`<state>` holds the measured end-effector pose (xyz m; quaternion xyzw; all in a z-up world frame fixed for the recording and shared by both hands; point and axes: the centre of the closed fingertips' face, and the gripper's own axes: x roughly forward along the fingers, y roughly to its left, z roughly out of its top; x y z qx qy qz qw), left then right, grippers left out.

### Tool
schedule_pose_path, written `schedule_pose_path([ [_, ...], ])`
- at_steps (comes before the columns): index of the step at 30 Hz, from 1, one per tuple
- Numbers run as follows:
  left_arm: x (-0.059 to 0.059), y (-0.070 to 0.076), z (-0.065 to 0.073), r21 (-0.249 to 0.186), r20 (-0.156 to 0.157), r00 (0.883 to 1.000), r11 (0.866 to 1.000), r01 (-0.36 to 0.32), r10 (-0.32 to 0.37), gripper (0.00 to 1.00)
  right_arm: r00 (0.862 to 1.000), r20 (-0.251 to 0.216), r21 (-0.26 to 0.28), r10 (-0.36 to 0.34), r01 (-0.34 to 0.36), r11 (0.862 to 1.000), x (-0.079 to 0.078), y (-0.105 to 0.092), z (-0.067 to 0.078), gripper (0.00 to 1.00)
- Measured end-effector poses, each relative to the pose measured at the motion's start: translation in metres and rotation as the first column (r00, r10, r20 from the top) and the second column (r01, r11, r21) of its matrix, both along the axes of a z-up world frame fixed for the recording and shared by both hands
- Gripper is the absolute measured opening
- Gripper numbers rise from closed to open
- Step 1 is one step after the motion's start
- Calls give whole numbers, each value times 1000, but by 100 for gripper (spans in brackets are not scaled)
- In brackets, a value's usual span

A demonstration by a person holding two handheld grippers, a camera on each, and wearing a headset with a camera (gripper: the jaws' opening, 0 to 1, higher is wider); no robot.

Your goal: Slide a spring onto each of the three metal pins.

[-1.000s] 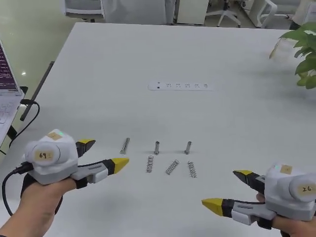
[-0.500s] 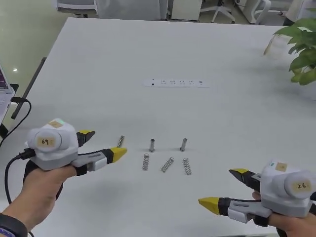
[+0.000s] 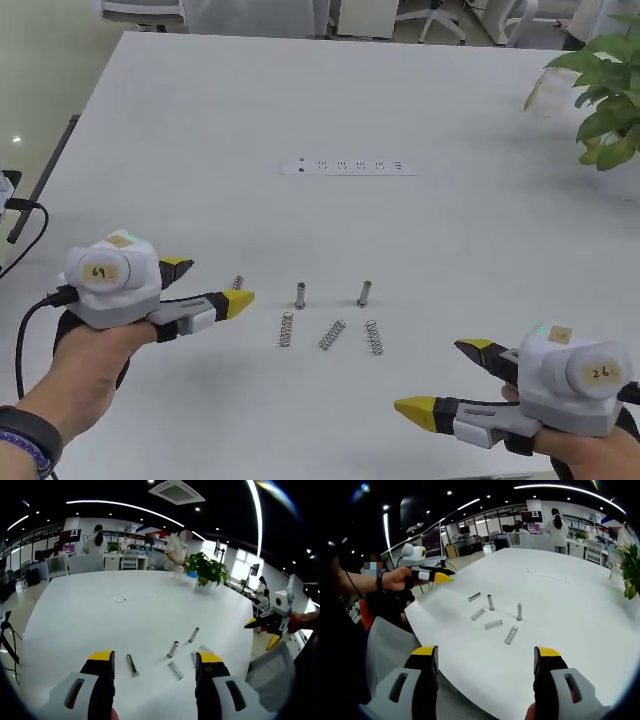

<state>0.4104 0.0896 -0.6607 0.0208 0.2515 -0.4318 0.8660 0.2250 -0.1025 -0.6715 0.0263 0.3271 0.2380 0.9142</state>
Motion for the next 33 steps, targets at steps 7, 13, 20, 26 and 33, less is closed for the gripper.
schedule_pose_path([
  [7,6,-3,-10,8,-17,1000,1000,1,-1,59,1000,-5,3,-10,10,1000,-1,-3,-3,77],
  [13,14,-5,-19,3,-37,999,1000,-9,9,58,1000,-10,7,-18,18,1000,-4,-5,-4,77],
  [20,20,-10,-34,9,-64,998,1000,-14,15,57,1000,-16,6,-21,21,1000,-5,-5,-6,76],
  [26,27,-10,-49,17,-92,995,1000,-25,27,55,999,-29,4,-18,18,1000,-9,-4,-10,76],
  [33,32,-11,-64,23,-110,993,999,-43,45,53,999,-35,5,-15,15,1000,-14,-3,-11,76],
])
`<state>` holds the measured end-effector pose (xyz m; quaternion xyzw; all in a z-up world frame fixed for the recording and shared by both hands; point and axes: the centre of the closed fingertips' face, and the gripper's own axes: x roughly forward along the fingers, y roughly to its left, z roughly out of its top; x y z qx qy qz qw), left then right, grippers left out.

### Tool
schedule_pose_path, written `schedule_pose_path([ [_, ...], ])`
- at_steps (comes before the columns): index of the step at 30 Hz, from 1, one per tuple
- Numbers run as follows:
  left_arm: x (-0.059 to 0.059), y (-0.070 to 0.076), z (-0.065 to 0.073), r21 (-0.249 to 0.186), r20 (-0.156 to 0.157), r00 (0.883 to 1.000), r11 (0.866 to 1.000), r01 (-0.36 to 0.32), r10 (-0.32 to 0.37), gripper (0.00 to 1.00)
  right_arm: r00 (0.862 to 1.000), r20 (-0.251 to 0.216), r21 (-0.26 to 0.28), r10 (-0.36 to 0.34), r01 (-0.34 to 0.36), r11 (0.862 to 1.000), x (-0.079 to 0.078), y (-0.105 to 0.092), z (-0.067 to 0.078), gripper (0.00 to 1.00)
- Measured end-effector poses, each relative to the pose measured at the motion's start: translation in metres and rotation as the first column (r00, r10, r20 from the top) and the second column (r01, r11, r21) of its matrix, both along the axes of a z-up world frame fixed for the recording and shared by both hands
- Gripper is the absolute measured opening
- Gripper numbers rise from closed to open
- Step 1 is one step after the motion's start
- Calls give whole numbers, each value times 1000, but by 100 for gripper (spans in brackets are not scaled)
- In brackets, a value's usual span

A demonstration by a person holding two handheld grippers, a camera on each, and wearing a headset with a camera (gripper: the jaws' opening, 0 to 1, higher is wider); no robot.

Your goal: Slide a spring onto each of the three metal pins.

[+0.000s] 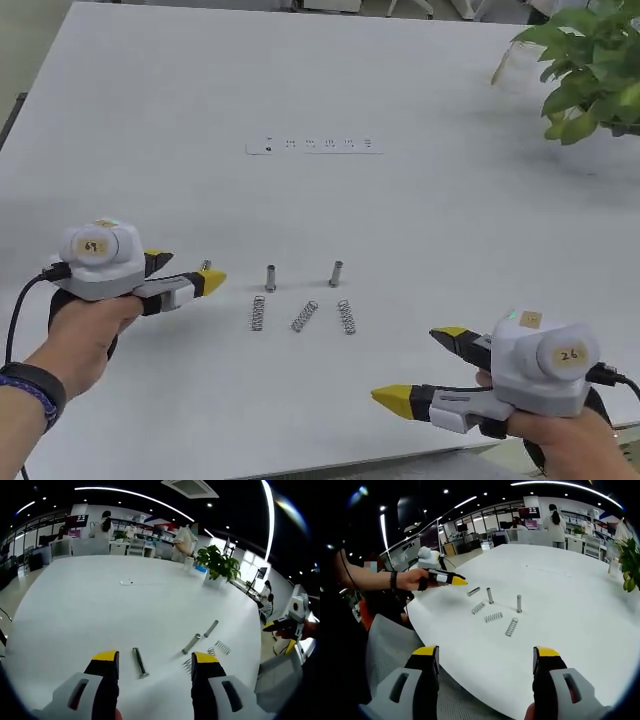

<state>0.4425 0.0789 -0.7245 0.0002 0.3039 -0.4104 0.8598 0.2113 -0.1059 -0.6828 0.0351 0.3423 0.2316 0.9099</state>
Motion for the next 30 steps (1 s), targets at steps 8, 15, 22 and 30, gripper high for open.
schedule_pose_path([
  [8,8,-4,-18,28,-30,999,999,-17,18,46,1000,-6,2,5,-5,1000,1,1,-1,76],
  [15,14,-6,-32,61,-56,998,998,-27,31,38,1000,-10,5,18,-18,1000,3,6,-1,75],
  [22,20,-7,-42,83,-68,997,996,-41,47,32,1000,-17,6,21,-21,1000,2,5,-3,75],
  [30,23,-8,-50,105,-72,996,993,-53,61,24,1000,-23,3,21,-21,1000,1,4,-3,74],
])
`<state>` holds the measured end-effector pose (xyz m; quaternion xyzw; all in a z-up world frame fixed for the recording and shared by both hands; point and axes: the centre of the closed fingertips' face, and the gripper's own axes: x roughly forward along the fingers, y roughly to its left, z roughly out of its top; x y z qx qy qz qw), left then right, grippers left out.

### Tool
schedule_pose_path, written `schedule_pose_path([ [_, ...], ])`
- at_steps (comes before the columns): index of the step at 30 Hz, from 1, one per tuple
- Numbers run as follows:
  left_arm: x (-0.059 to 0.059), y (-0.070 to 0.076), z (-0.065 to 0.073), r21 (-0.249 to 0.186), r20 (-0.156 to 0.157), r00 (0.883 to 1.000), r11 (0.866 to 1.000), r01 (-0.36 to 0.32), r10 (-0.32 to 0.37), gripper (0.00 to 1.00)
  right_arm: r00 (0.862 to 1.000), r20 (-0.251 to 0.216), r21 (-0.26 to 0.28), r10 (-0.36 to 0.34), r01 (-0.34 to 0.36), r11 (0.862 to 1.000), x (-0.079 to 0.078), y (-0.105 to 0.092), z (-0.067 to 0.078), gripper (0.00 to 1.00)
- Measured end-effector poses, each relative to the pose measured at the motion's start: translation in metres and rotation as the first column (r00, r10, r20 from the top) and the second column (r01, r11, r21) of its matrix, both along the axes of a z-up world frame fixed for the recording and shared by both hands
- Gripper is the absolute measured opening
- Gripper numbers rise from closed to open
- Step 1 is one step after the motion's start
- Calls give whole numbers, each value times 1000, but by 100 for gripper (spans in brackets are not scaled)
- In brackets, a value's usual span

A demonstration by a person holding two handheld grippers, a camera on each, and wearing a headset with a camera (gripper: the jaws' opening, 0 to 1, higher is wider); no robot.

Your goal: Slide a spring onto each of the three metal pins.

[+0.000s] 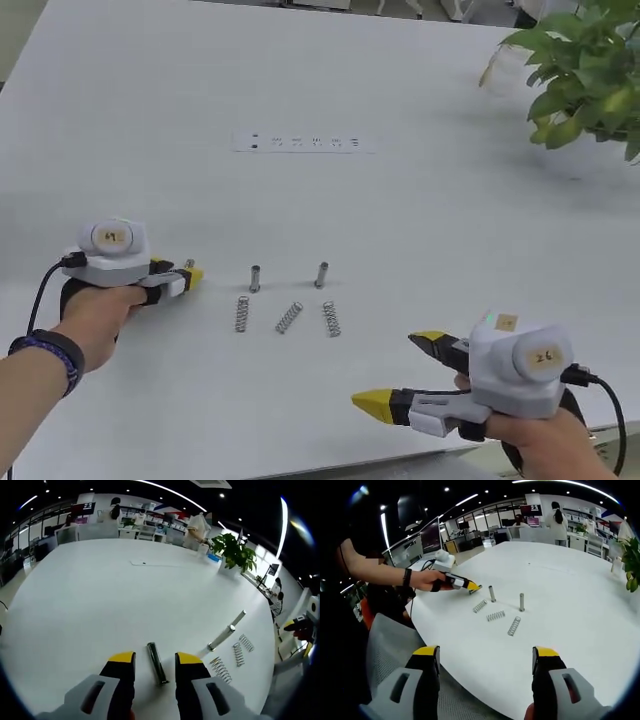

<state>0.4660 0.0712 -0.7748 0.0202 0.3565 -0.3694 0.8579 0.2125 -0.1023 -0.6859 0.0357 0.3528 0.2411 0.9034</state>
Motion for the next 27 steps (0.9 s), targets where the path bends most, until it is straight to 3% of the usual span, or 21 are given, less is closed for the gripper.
schedule_pose_path([
  [10,6,-5,-4,26,30,1000,1000,3,-4,10,1000,-5,0,2,-2,1000,3,1,1,74],
  [13,7,-6,-6,68,61,998,997,25,-29,3,1000,-7,0,7,-7,1000,4,2,1,74],
  [17,9,-5,-5,79,60,998,997,16,-21,1,1000,-5,1,5,-5,1000,5,1,1,74],
  [22,10,-1,-6,125,50,998,992,27,-33,0,1000,-3,4,-2,2,1000,5,0,1,74],
  [27,10,2,-7,181,65,995,981,69,-82,0,1000,-6,5,-4,5,1000,2,0,-1,73],
])
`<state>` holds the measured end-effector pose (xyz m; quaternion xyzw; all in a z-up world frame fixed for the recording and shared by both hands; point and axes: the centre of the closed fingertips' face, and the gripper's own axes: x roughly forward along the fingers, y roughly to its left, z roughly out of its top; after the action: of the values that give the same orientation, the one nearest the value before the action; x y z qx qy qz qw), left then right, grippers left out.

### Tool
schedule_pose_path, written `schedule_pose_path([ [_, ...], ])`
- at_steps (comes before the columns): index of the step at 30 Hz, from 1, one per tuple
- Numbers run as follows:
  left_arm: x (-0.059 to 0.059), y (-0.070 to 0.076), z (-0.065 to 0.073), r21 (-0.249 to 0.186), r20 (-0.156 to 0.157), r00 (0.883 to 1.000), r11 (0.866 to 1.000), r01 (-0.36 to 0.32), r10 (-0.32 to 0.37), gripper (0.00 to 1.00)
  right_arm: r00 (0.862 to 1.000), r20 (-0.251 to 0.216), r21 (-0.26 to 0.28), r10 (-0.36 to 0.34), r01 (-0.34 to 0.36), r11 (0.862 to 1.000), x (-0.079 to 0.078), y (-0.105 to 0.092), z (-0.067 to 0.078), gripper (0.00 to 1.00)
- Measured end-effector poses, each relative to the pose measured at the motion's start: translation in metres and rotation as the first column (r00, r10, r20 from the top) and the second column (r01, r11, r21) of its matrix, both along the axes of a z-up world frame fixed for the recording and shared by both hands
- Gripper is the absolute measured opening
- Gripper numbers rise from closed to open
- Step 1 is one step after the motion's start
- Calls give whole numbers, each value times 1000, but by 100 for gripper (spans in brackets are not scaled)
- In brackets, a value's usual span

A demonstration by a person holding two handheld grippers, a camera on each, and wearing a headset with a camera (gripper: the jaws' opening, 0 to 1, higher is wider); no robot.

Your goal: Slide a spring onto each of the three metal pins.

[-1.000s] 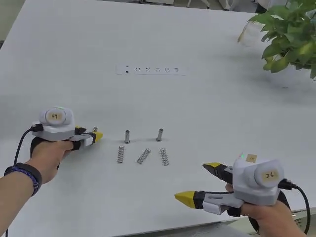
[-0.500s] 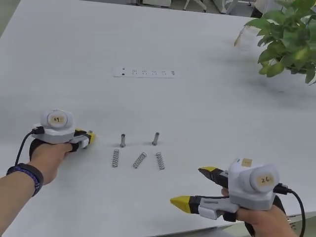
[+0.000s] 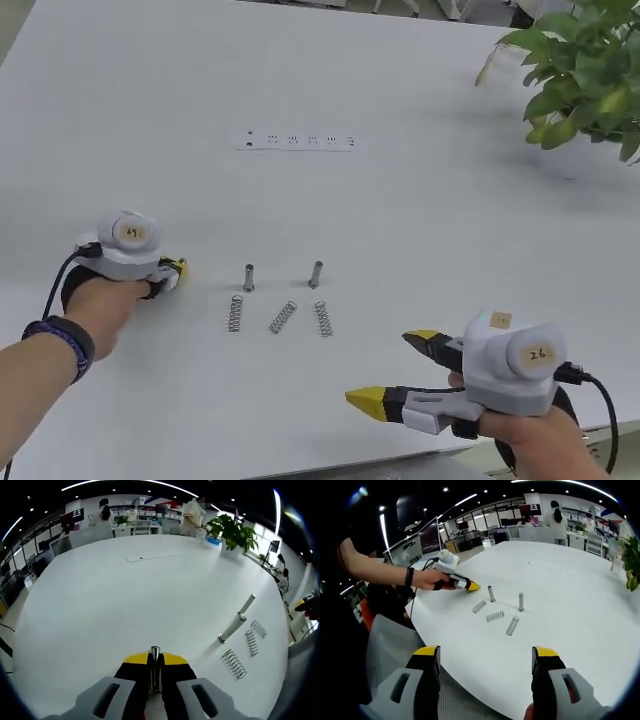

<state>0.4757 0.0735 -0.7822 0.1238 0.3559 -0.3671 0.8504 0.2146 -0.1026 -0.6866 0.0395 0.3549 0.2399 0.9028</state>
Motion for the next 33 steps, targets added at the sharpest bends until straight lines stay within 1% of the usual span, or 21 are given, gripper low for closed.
schedule_pose_path([
  [2,-1,1,-1,20,2,1000,1000,14,-14,0,1000,-2,0,-1,1,1000,-1,0,-1,73],
  [3,0,2,-1,37,6,1000,999,28,-28,0,1000,-2,0,-3,3,1000,-2,0,-1,74],
  [7,-4,3,-3,66,1,998,996,55,-56,0,1000,-3,2,-6,6,1000,-2,0,-1,73],
  [9,-5,3,-2,77,6,998,995,68,-69,0,1000,-5,3,-7,7,1000,-2,-1,-2,73],
  [13,-3,0,-2,72,8,998,995,67,-68,1,1000,-9,2,-3,3,1000,-2,0,-3,73],
  [15,-2,-2,-2,76,14,997,994,72,-73,2,1000,-8,1,-3,3,1000,-2,0,-3,73],
  [18,-3,-6,-3,83,18,995,992,98,-100,1,1000,-7,6,-7,7,1000,-2,0,-3,73],
  [20,-4,-7,-3,89,22,994,991,104,-106,0,1000,-8,3,-8,8,1000,-2,-1,-3,73],
  [25,-7,-6,-3,97,3,995,990,98,-99,0,1000,-9,4,-8,8,1000,-2,-1,-4,73],
  [28,-13,-5,-2,88,-10,996,992,94,-94,0,1000,-4,7,-13,13,1000,-2,-1,-3,73],
  [33,-17,-5,5,62,-5,997,995,78,-78,0,1000,-4,7,-15,15,1000,-2,-1,-4,72],
])
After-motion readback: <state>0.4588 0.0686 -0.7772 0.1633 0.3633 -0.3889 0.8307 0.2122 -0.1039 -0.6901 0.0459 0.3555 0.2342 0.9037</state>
